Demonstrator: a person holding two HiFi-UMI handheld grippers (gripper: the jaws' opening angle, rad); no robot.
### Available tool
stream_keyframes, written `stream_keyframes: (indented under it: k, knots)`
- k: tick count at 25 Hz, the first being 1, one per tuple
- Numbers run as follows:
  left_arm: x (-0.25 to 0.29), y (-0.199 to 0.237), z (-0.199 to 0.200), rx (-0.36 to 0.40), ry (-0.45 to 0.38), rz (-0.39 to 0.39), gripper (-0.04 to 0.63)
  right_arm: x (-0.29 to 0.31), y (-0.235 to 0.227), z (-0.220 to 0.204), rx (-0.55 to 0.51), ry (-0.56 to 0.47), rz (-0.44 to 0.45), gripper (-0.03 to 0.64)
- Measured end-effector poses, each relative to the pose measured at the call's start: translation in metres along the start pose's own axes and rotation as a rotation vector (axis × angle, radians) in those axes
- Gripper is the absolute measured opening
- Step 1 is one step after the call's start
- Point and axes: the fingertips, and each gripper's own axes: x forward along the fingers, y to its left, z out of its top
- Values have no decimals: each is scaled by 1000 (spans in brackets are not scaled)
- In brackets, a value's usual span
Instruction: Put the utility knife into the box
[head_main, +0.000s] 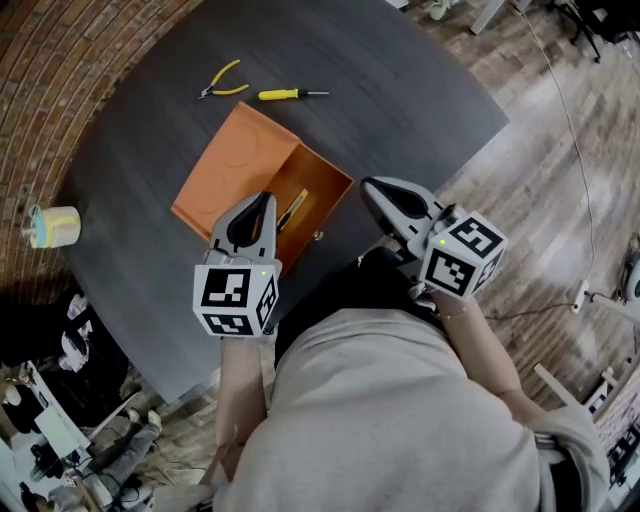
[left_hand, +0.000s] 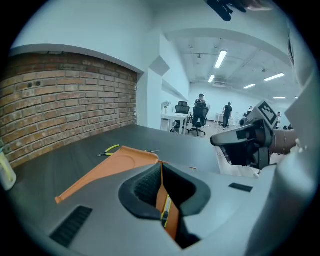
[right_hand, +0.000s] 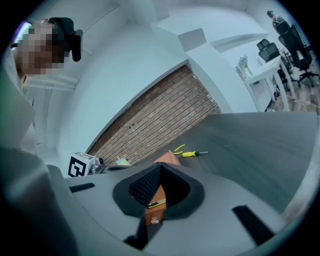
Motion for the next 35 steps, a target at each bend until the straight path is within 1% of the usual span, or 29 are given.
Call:
stream_keyframes:
  k: [3, 10, 12, 18, 22, 24, 27, 29, 35]
  knots:
    - [-3, -3, 10, -2, -15, -19, 28, 2, 1, 1, -8, 4, -4, 6]
    - [-9, -14, 38, 3, -77, -51, 28, 10, 13, -4, -66, 68, 14, 6]
    - [-10, -16, 41, 3, -92, -54, 28, 14, 18, -4, -88, 77, 33, 6]
    - [-19, -14, 43, -19, -124, -29, 28, 27, 40, -5, -154, 123, 104, 5]
    - [-22, -16, 41, -35, -124, -31, 28, 29, 51, -11, -231, 178, 128, 5]
    - [-22, -17, 39, -51, -119, -35, 28, 30, 55, -16, -250, 204, 141, 5]
    - [-17, -20, 38, -61, -115, -38, 28, 29, 57, -23, -264, 245, 162, 5]
    - [-15, -24, 37, -63, -110, -48, 28, 28, 55, -26, -273, 263, 159, 5]
    - [-16, -24, 35, -67, -96, -42, 26, 27, 49, -27, -263, 266, 143, 5]
